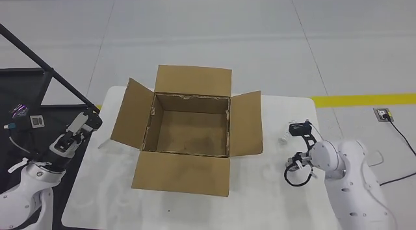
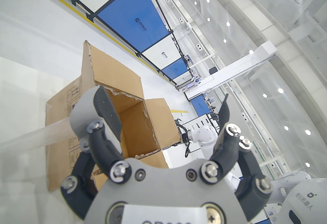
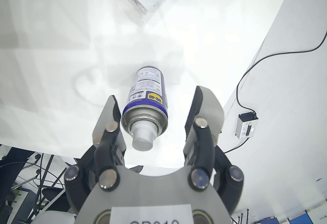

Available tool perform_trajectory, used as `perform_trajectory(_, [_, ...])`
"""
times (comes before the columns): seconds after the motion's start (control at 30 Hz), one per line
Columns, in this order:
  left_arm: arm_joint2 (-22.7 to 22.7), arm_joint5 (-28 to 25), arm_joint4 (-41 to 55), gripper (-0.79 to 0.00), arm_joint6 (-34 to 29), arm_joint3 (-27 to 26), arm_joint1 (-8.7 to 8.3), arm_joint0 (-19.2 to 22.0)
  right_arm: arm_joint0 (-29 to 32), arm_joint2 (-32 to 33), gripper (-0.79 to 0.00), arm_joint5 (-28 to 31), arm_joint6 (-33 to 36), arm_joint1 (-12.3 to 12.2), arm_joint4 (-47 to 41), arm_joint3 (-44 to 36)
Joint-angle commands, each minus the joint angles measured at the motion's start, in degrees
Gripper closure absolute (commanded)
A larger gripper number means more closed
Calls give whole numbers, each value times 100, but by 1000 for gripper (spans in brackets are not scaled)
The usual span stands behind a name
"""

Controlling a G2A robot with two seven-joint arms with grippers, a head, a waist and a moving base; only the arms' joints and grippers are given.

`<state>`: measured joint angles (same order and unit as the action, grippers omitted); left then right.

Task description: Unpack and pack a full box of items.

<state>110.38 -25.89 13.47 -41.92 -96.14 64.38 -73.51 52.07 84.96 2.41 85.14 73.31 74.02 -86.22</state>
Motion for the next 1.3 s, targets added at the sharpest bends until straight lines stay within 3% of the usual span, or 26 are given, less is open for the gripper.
perform_trajectory(0.0, [0, 0, 0, -785, 0, 0, 0, 0, -17, -5, 0, -6, -1, -9, 4, 1])
perform_trajectory(0.2, [0, 0, 0, -785, 0, 0, 0, 0, -92, 56, 0, -67, -97, -37, -55, -110])
perform_trajectory(0.43, [0, 0, 0, -785, 0, 0, 0, 0, -254, 192, 0, -477, -426, -47, -274, -1029])
perform_trajectory(0.77, [0, 0, 0, -785, 0, 0, 0, 0, -1015, -303, 0, -1188, -1418, 80, -1181, -1849])
perform_trajectory(1.0, [0, 0, 0, -785, 0, 0, 0, 0, -2031, -1523, 0, -1392, -1820, 282, -1554, -1233])
perform_trajectory(1.27, [65, 50, -18, -785, 212, -88, -9, -153, -3256, -3283, 0, -1293, -1974, 721, -2004, 547])
